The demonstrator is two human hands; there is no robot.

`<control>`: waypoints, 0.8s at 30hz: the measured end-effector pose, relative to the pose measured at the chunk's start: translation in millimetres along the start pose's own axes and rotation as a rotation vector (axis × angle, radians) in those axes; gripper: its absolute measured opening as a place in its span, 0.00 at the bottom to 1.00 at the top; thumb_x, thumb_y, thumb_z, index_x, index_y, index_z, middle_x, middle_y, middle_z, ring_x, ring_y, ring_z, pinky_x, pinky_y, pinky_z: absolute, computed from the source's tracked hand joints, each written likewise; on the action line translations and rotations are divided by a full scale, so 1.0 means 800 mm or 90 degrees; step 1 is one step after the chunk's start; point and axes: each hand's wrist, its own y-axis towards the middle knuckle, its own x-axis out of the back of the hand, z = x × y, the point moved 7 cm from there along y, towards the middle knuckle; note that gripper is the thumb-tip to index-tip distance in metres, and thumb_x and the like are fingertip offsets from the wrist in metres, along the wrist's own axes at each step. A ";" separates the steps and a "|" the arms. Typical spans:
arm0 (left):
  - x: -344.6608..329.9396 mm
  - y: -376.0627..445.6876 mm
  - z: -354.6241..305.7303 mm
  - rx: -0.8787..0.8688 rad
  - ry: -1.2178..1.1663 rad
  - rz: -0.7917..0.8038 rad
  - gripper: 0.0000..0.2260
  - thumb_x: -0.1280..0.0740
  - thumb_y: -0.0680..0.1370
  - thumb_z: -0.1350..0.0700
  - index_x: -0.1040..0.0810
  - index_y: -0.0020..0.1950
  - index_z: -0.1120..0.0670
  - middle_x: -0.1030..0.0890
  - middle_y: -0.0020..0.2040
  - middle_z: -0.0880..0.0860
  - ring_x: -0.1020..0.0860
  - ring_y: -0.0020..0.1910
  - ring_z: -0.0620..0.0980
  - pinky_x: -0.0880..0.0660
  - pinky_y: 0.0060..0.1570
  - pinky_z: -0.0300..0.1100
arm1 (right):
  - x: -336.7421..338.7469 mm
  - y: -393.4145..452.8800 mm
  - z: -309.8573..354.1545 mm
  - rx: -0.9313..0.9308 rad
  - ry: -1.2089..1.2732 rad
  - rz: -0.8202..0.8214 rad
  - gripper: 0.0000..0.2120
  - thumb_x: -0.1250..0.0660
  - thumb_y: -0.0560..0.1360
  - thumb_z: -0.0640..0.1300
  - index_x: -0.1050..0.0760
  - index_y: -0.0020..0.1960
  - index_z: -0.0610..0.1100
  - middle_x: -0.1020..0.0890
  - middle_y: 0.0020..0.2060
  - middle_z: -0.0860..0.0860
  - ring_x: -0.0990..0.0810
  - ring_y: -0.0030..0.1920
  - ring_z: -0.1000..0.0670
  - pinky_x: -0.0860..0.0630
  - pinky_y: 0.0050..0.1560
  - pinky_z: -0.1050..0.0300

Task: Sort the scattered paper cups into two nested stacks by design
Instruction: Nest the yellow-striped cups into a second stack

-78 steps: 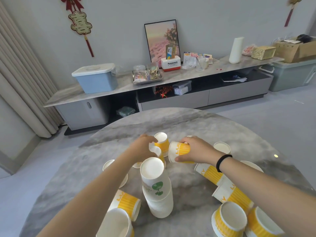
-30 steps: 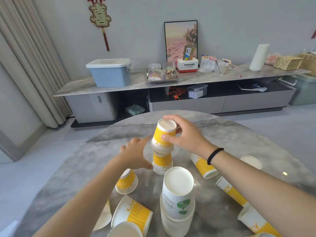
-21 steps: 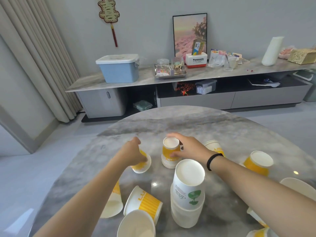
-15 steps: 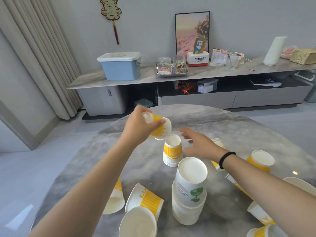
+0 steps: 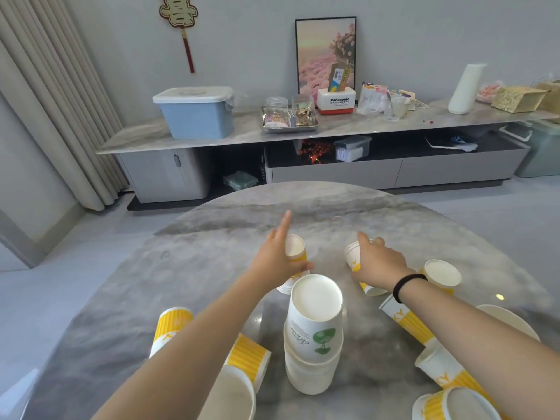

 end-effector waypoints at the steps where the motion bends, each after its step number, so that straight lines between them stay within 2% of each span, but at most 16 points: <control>1: 0.000 0.001 0.010 0.036 -0.069 -0.012 0.53 0.22 0.66 0.53 0.58 0.77 0.46 0.37 0.73 0.56 0.35 0.71 0.56 0.37 0.68 0.48 | 0.000 -0.001 0.000 0.007 0.030 -0.007 0.40 0.33 0.70 0.47 0.52 0.74 0.46 0.35 0.67 0.40 0.25 0.58 0.37 0.29 0.54 0.49; 2: -0.003 0.000 0.017 0.069 -0.124 -0.006 0.55 0.21 0.64 0.55 0.59 0.77 0.48 0.35 0.72 0.56 0.34 0.71 0.55 0.37 0.69 0.48 | 0.000 -0.002 0.000 0.017 0.067 -0.009 0.43 0.32 0.69 0.46 0.55 0.75 0.46 0.35 0.68 0.40 0.26 0.59 0.36 0.28 0.54 0.48; 3: -0.009 0.000 0.025 0.093 -0.152 0.017 0.53 0.21 0.63 0.54 0.55 0.77 0.50 0.31 0.69 0.55 0.30 0.67 0.54 0.35 0.68 0.49 | 0.000 -0.004 0.002 0.030 0.115 -0.008 0.46 0.30 0.68 0.45 0.57 0.75 0.47 0.35 0.68 0.41 0.26 0.60 0.37 0.27 0.54 0.48; 4: -0.016 -0.001 0.030 0.101 -0.152 0.050 0.47 0.22 0.62 0.52 0.44 0.75 0.52 0.26 0.63 0.54 0.27 0.61 0.52 0.31 0.66 0.50 | 0.000 -0.005 0.005 0.047 0.172 -0.006 0.47 0.29 0.66 0.44 0.56 0.75 0.47 0.32 0.66 0.41 0.26 0.58 0.37 0.27 0.51 0.50; 5: -0.021 -0.001 0.032 0.099 -0.132 0.075 0.35 0.22 0.62 0.51 0.32 0.66 0.54 0.23 0.56 0.52 0.25 0.55 0.51 0.29 0.62 0.50 | 0.002 -0.006 0.008 0.065 0.228 -0.004 0.46 0.29 0.65 0.43 0.53 0.74 0.46 0.29 0.62 0.41 0.24 0.55 0.39 0.27 0.48 0.52; 6: -0.023 -0.004 0.032 0.095 -0.102 0.084 0.23 0.24 0.63 0.50 0.26 0.55 0.53 0.22 0.50 0.52 0.24 0.50 0.50 0.27 0.59 0.50 | 0.004 -0.008 0.013 0.085 0.272 0.000 0.43 0.28 0.65 0.43 0.51 0.72 0.45 0.28 0.60 0.42 0.24 0.51 0.41 0.28 0.46 0.53; 7: -0.024 -0.005 0.030 0.086 -0.084 0.080 0.16 0.25 0.64 0.50 0.26 0.46 0.51 0.21 0.47 0.51 0.25 0.47 0.50 0.26 0.56 0.49 | 0.007 -0.009 0.017 0.106 0.300 0.001 0.41 0.28 0.65 0.43 0.48 0.70 0.44 0.28 0.59 0.43 0.24 0.51 0.43 0.28 0.46 0.53; 8: -0.024 -0.004 0.028 0.072 -0.082 0.069 0.14 0.26 0.63 0.49 0.27 0.43 0.49 0.21 0.46 0.51 0.25 0.46 0.50 0.26 0.55 0.49 | 0.010 -0.010 0.021 0.129 0.317 0.002 0.39 0.27 0.65 0.43 0.46 0.69 0.45 0.29 0.61 0.45 0.24 0.53 0.44 0.28 0.48 0.54; 9: -0.022 -0.003 0.026 0.063 -0.077 0.056 0.14 0.26 0.63 0.49 0.26 0.44 0.48 0.22 0.47 0.51 0.25 0.46 0.50 0.26 0.53 0.48 | 0.014 -0.012 0.023 0.152 0.326 0.003 0.38 0.27 0.65 0.43 0.43 0.69 0.46 0.29 0.62 0.46 0.25 0.56 0.45 0.28 0.50 0.54; 10: -0.020 -0.002 0.026 0.057 -0.062 0.039 0.17 0.25 0.65 0.49 0.26 0.49 0.49 0.23 0.49 0.51 0.26 0.48 0.50 0.28 0.50 0.46 | 0.019 -0.015 0.024 0.174 0.328 0.004 0.37 0.27 0.66 0.43 0.41 0.70 0.48 0.29 0.62 0.48 0.26 0.57 0.46 0.28 0.52 0.55; 12: -0.013 0.002 0.029 0.051 -0.009 0.012 0.26 0.25 0.67 0.51 0.29 0.62 0.53 0.25 0.56 0.54 0.27 0.57 0.53 0.33 0.50 0.40 | 0.028 -0.020 0.025 0.212 0.327 0.017 0.36 0.26 0.66 0.43 0.39 0.70 0.51 0.28 0.60 0.51 0.27 0.56 0.49 0.28 0.51 0.58; 13: -0.010 0.003 0.031 0.050 0.008 0.013 0.29 0.25 0.67 0.51 0.30 0.65 0.53 0.26 0.59 0.56 0.29 0.61 0.53 0.34 0.52 0.38 | 0.030 -0.022 0.024 0.228 0.328 0.029 0.36 0.26 0.66 0.43 0.38 0.70 0.52 0.28 0.60 0.52 0.26 0.56 0.50 0.28 0.50 0.59; 16: -0.006 0.003 0.029 0.019 0.047 0.053 0.31 0.24 0.67 0.51 0.31 0.68 0.51 0.29 0.61 0.58 0.34 0.66 0.53 0.34 0.57 0.38 | 0.030 -0.026 0.025 0.264 0.308 0.056 0.37 0.25 0.65 0.44 0.37 0.70 0.54 0.27 0.62 0.55 0.26 0.60 0.52 0.26 0.53 0.60; 19: -0.002 0.000 0.019 -0.012 0.068 0.083 0.31 0.24 0.67 0.53 0.29 0.68 0.48 0.33 0.64 0.55 0.29 0.61 0.52 0.35 0.60 0.37 | 0.026 -0.029 0.034 0.295 0.294 0.082 0.35 0.25 0.65 0.44 0.34 0.69 0.53 0.27 0.63 0.57 0.27 0.62 0.56 0.29 0.59 0.61; 21: 0.000 -0.003 0.013 -0.010 0.015 0.108 0.30 0.24 0.68 0.56 0.29 0.68 0.48 0.30 0.67 0.53 0.28 0.61 0.50 0.33 0.59 0.37 | 0.025 -0.031 0.042 0.307 0.287 0.092 0.32 0.25 0.65 0.44 0.31 0.67 0.53 0.25 0.62 0.58 0.26 0.61 0.56 0.29 0.58 0.62; 24: 0.007 -0.012 0.004 0.051 -0.264 0.148 0.30 0.29 0.72 0.65 0.35 0.72 0.55 0.29 0.68 0.54 0.28 0.63 0.50 0.31 0.62 0.42 | 0.025 -0.035 0.052 0.299 0.343 0.106 0.29 0.25 0.66 0.46 0.30 0.65 0.54 0.25 0.60 0.55 0.24 0.59 0.53 0.25 0.58 0.57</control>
